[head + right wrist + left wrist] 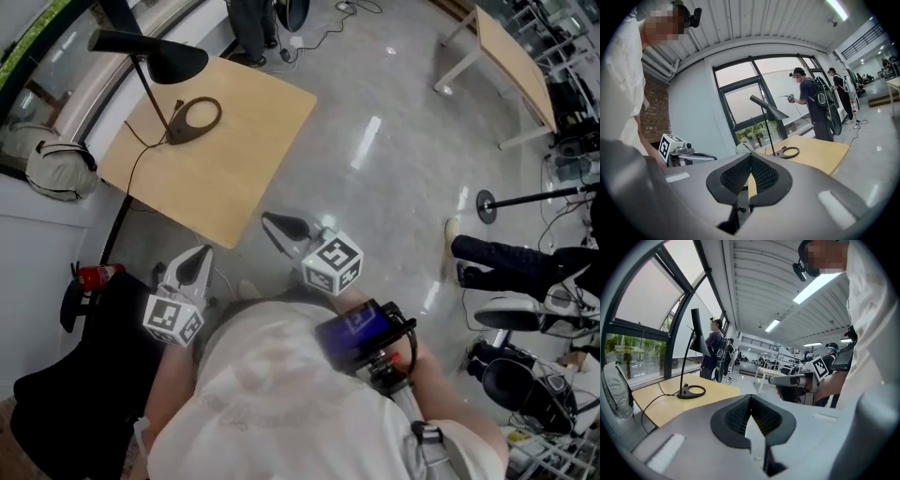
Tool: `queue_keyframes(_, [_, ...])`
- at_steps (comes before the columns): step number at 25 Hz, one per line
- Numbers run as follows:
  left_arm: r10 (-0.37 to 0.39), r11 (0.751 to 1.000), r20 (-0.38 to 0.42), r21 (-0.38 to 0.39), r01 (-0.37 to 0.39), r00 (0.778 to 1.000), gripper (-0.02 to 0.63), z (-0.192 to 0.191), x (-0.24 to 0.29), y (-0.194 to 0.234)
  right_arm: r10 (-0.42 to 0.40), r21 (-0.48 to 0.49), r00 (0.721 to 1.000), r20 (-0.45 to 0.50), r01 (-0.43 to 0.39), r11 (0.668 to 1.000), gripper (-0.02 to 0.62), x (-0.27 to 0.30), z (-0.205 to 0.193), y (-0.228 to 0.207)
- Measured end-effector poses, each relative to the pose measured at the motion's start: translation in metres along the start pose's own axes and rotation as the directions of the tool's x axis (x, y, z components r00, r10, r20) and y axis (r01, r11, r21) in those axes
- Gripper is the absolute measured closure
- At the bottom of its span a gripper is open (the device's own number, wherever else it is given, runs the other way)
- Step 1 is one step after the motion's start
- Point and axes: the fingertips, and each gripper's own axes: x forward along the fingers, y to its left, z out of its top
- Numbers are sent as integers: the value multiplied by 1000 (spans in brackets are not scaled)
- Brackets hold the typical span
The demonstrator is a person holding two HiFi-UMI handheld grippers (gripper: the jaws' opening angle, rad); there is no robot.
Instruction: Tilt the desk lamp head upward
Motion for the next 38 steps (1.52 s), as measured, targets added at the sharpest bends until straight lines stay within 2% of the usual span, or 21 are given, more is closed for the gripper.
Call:
queue_keyframes(8, [76, 996, 8, -44, -76, 997, 606, 25, 92, -19, 80, 19, 997, 13, -80, 997, 583, -19, 29, -88])
queue_keyframes(12, [121, 992, 17, -37, -121, 992, 606, 44, 136, -33, 120, 16, 993, 4, -120, 993, 583, -36, 44, -128])
queue_keyframes(18, [149, 989, 25, -17, -149, 989, 606, 53, 163, -44, 145, 13, 989, -15, -145, 989, 583, -49, 49, -156])
queue_keyframes(25, [146, 989, 7, -37, -146, 989, 604, 66, 178, -27, 154, 24, 987, -38, -153, 988, 583, -23, 57, -165])
queue_keyframes(31, [122, 992, 28, -24, -121, 992, 605, 90, 254, -4, 153, -5, 986, -69, -154, 988, 583, 0, 87, -228])
queue_keyframes(34, [96, 995, 60, -21, -95, 994, 604, 101, 274, 9, 132, -48, 987, -89, -136, 990, 583, 12, 102, -246])
queue_keyframes(38, [99, 995, 85, -37, -96, 991, 605, 109, 283, 38, 111, -92, 988, -104, -121, 988, 583, 36, 115, -261])
